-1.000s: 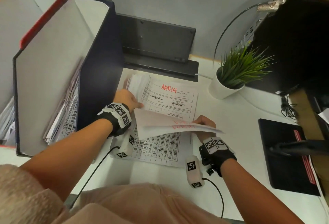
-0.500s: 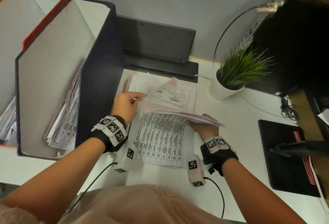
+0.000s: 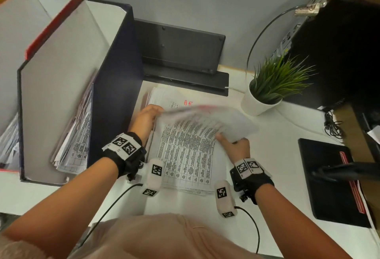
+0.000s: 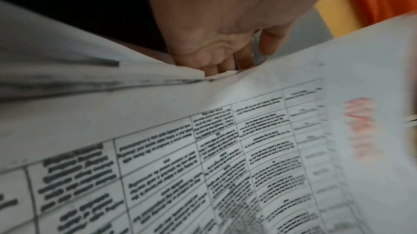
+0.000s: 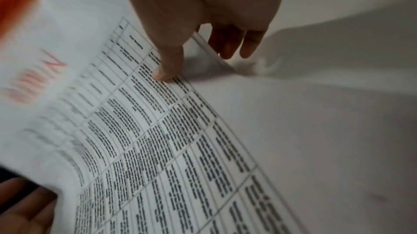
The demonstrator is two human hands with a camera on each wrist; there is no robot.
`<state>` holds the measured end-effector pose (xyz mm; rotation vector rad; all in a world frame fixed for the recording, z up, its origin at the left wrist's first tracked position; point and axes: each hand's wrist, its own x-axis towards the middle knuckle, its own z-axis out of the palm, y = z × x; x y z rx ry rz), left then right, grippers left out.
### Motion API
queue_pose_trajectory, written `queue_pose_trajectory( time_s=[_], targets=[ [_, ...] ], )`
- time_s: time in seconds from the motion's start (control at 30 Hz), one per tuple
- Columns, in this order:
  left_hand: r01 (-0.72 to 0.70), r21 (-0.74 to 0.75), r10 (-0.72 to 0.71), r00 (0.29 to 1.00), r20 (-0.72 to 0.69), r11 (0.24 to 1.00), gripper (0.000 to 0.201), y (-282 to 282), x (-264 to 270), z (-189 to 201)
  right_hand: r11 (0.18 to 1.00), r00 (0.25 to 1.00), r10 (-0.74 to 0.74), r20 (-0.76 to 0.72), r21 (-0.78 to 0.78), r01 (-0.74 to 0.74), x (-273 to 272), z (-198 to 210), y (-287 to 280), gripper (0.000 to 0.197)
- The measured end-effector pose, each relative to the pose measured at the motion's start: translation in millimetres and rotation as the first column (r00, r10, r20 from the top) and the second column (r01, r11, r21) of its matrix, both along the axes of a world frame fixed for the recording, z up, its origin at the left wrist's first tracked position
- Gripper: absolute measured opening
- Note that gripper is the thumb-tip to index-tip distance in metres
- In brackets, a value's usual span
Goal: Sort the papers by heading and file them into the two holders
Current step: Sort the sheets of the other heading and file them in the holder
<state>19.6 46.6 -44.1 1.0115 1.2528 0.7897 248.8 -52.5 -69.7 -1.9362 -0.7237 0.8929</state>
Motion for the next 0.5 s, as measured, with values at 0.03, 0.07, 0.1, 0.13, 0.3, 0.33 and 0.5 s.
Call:
queue_pose_trajectory(
  time_s=[0.03,0.07,0.1,0.13,0.3,0.33,0.5],
  targets=[
    [0.008,-0.038,-0.007,1.000,0.029,0.999,0.027,-0.8,0.3,0.8,1.000,0.999,-0.006,0.040,-0.015,0.006,-0.8,1.6,1.5,0.038],
    [0.018,-0.067,-0.015,0.999,0.050,0.998,0.033,-1.1,0.6,1.7,1.000,0.998,-0.016,0.060,-0.004,0.017,-1.8,3.6,3.4,0.038],
    [0.034,-0.075,-0.029,0.998,0.062,0.997,0.039,-0.9,1.6,2.9,0.999,0.999,-0.028,0.039,0.036,0.027,-3.5,6.1,5.1,0.037],
    [0.061,-0.054,-0.059,0.998,0.038,0.997,0.043,-1.4,3.6,4.8,0.995,0.999,-0.034,-0.011,0.092,0.035,-6.1,9.6,6.8,0.038],
    [0.253,0.255,-0.176,0.941,-0.289,0.933,0.034,-9.8,12.8,20.0,0.964,1.000,-0.021,-0.004,0.265,0.021,-14.1,27.2,15.0,0.035],
    [0.263,0.308,-0.159,0.933,-0.324,0.914,0.036,-11.2,13.5,25.3,0.953,1.000,-0.026,0.002,0.302,0.024,-15.5,33.7,16.7,0.033],
    [0.101,0.566,-0.025,0.990,-0.140,0.818,0.030,-11.9,12.8,70.1,0.832,0.996,-0.029,-0.089,0.550,0.073,-18.6,87.8,27.8,0.028]
  ],
)
